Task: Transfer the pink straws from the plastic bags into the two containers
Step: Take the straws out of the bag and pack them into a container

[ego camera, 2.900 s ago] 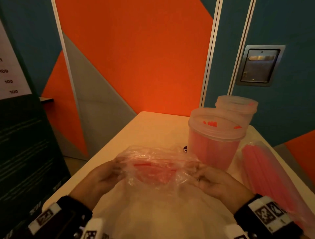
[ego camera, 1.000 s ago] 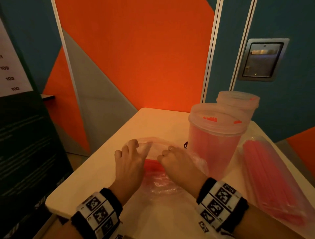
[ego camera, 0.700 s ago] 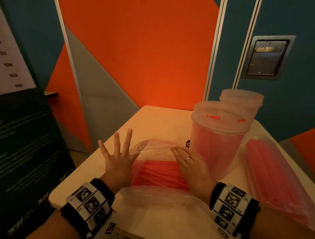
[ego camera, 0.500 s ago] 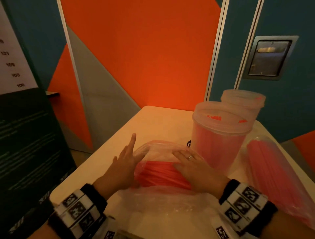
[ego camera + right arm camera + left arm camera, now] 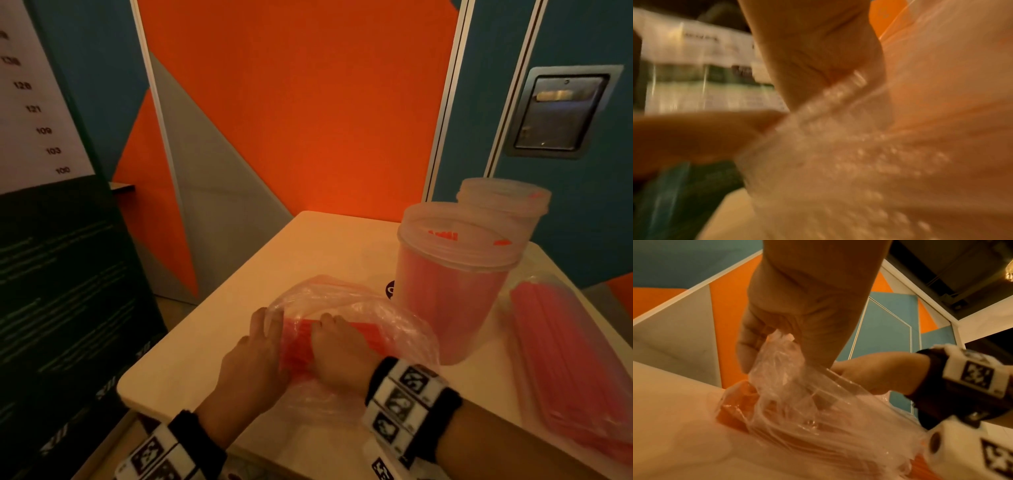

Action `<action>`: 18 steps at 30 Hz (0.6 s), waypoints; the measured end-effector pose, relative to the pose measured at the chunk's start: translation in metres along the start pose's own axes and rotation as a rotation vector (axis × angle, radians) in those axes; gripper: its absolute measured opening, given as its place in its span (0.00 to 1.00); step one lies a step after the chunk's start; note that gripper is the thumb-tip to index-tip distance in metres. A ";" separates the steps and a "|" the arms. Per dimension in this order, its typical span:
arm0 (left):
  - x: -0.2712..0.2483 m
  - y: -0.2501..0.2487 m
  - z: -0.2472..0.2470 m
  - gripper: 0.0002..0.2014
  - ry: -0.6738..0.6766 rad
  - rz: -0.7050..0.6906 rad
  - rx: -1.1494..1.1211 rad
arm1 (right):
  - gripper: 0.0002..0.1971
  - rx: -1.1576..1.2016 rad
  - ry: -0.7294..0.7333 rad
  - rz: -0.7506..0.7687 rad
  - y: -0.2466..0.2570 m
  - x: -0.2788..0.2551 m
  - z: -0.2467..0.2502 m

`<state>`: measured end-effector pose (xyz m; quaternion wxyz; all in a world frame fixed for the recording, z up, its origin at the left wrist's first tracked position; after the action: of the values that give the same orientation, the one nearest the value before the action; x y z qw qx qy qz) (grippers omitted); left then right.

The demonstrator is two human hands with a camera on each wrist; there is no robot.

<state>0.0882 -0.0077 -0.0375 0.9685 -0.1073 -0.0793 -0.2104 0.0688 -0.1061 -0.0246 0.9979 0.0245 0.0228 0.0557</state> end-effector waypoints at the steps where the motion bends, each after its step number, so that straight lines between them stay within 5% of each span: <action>1: -0.001 -0.002 0.001 0.40 -0.015 -0.010 -0.015 | 0.24 -0.036 -0.015 -0.008 0.001 0.003 -0.005; 9: -0.002 -0.007 0.008 0.39 -0.124 -0.031 -0.082 | 0.20 -0.052 -0.076 -0.023 0.000 0.006 -0.010; 13: -0.003 -0.006 0.012 0.40 -0.095 0.015 -0.044 | 0.11 0.103 -0.065 -0.011 -0.009 0.001 -0.005; 18: -0.004 -0.005 0.015 0.39 -0.122 0.026 -0.061 | 0.12 0.208 -0.088 -0.035 -0.029 -0.006 -0.002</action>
<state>0.0808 -0.0068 -0.0233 0.9608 -0.1504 -0.1301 -0.1932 0.0662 -0.1356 -0.0282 0.9908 0.1300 -0.0149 0.0345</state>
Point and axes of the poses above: each hand's wrist, its own x-axis towards the middle knuckle, its own z-axis out of the back of the hand, y = z × x, the point moved 8 cm from there along x, towards the middle knuckle, and after that the axes turned 1 degree about -z, right-handed, at the moved point
